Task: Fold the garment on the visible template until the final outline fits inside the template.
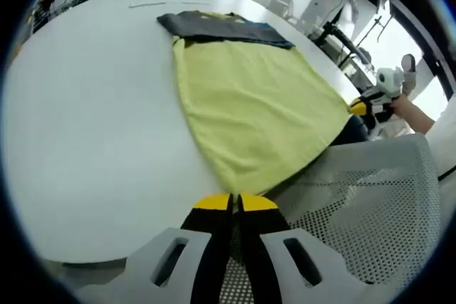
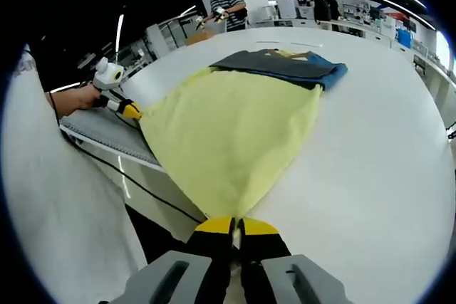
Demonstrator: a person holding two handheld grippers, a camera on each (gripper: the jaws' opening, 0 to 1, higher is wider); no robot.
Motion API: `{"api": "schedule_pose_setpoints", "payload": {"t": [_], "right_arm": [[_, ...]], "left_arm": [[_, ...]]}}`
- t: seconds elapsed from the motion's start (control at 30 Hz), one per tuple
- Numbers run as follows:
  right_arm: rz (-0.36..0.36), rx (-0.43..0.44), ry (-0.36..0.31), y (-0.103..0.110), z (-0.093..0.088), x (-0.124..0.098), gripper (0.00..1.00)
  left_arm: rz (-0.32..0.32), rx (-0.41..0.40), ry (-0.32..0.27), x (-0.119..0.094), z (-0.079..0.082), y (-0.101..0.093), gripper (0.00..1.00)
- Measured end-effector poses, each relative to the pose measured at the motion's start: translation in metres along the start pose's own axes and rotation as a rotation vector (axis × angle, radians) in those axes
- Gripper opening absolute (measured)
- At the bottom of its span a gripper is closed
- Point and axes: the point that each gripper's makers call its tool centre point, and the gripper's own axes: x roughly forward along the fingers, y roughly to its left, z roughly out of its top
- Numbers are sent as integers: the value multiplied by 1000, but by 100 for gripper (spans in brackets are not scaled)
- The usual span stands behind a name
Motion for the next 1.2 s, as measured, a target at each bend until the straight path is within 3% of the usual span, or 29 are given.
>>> {"api": "schedule_pose_setpoints", "payload": {"t": [0.17, 0.57, 0.87, 1.2], "right_arm": [[-11, 2, -32, -2, 10, -4, 0], [-33, -27, -83, -7, 40, -10, 0], [-68, -34, -130, -20, 63, -17, 0], [-99, -42, -175, -34, 88, -22, 0]], "left_arm": [[-6, -1, -28, -5, 8, -2, 0], [-3, 14, -140, -18, 48, -5, 0], [24, 19, -228, -30, 80, 3, 0], [42, 38, -277, -32, 105, 9, 0]]}}
